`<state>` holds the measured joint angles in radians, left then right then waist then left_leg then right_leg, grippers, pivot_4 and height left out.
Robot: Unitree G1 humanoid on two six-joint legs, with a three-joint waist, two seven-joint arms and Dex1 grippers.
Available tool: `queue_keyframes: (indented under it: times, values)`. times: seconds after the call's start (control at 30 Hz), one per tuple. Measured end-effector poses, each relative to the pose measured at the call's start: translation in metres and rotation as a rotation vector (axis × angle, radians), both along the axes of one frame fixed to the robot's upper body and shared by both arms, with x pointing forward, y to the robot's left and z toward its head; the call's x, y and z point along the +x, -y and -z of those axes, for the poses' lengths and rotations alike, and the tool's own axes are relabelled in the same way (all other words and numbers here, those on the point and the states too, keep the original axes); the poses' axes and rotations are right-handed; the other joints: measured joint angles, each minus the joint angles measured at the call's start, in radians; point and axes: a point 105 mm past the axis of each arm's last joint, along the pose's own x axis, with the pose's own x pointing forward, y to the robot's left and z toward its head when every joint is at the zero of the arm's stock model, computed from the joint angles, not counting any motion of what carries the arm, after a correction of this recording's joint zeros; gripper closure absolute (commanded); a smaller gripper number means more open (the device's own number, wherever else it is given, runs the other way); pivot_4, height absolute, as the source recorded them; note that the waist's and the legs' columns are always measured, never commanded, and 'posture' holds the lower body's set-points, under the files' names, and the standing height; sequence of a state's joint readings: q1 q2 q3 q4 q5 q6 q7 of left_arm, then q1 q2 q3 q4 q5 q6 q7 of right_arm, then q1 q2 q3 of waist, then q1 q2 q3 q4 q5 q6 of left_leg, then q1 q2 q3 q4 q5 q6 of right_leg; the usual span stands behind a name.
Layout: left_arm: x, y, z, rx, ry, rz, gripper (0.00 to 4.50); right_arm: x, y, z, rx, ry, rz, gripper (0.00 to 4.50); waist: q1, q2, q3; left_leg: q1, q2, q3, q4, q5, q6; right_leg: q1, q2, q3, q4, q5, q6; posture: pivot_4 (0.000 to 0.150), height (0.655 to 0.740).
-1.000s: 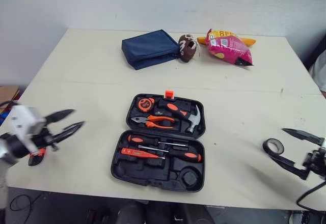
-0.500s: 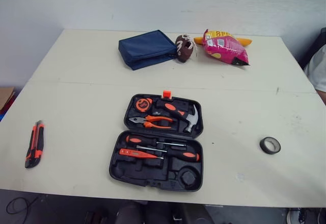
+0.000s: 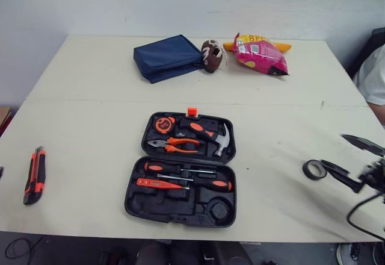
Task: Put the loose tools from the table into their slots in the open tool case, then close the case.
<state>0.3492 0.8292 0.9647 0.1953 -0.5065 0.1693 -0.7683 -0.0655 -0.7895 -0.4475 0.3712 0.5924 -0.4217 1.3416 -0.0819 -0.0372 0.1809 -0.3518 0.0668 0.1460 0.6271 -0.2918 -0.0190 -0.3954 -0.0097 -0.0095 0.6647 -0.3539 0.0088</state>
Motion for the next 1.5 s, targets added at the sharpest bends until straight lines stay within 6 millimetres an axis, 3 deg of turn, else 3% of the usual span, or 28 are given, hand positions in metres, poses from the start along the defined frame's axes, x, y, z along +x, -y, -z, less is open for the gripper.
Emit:
queue_keyframes:
  times: [0.13,0.2,0.3,0.5,0.67,0.87,1.07,1.23,1.5]
  values:
    - [0.001,0.030,0.002,-0.140,-0.108,-0.045,0.03,0.008,-0.073,-0.003,0.062,0.011,-0.273,0.00,0.003,-0.002,0.000,-0.001,0.000,-0.001,0.000,-0.001,0.000,0.001,0.000,-0.001,-0.001,-0.001,0.000,0.150,0.7400]
    - [0.002,0.040,-0.002,-0.188,-0.136,-0.117,0.03,0.008,-0.098,0.000,0.082,0.001,-0.382,0.00,0.008,-0.002,0.000,-0.001,0.000,-0.001,0.002,-0.001,0.001,0.001,-0.001,0.000,-0.001,0.000,0.001,0.150,0.7400]
    - [0.001,0.048,-0.007,-0.243,-0.182,-0.231,0.03,0.006,-0.122,0.000,0.081,0.011,-0.499,0.00,0.014,-0.001,0.000,0.000,-0.001,-0.001,0.003,-0.001,0.001,0.002,-0.001,0.000,0.000,0.000,0.001,0.150,0.7400]
    - [0.008,0.071,0.002,-0.327,-0.274,-0.293,0.03,0.001,-0.144,-0.002,0.129,0.040,-0.633,0.00,0.027,-0.002,0.000,0.000,-0.001,-0.002,0.003,0.001,-0.001,0.003,0.000,0.000,0.001,0.000,0.000,0.150,0.7400]
    - [0.022,0.069,0.008,-0.383,-0.302,-0.317,0.03,0.000,-0.158,-0.001,0.157,0.036,-0.688,0.00,0.026,-0.002,0.000,0.001,-0.001,-0.002,0.004,0.002,-0.001,0.002,0.000,0.000,0.002,0.000,0.000,0.150,0.7400]
    - [0.029,0.058,0.036,-0.420,-0.421,-0.351,0.03,-0.002,-0.163,-0.008,0.144,0.065,-0.692,0.00,0.027,-0.002,0.000,0.000,-0.001,-0.002,0.003,0.002,-0.002,0.001,0.000,-0.001,0.002,-0.001,-0.002,0.150,0.7400]
    - [0.050,0.050,0.045,-0.406,-0.439,-0.344,0.03,-0.008,-0.169,-0.008,0.128,0.073,-0.685,0.00,0.030,-0.003,0.000,0.000,-0.001,-0.002,0.003,0.001,-0.002,0.001,-0.001,-0.001,0.002,-0.001,-0.002,0.150,0.7400]
    - [0.067,0.058,0.054,-0.374,-0.495,-0.270,0.03,-0.008,-0.174,-0.009,0.133,0.061,-0.685,0.00,0.026,-0.003,0.000,0.000,-0.001,-0.002,0.003,0.001,-0.002,0.001,-0.002,-0.001,0.002,-0.001,-0.002,0.150,0.7400]
    - [0.073,0.055,0.054,-0.393,-0.499,-0.270,0.03,-0.008,-0.176,-0.011,0.136,0.054,-0.680,0.00,0.028,-0.003,0.000,0.001,-0.001,-0.002,0.003,0.001,-0.001,0.001,-0.002,-0.002,0.006,-0.001,-0.003,0.150,0.7400]
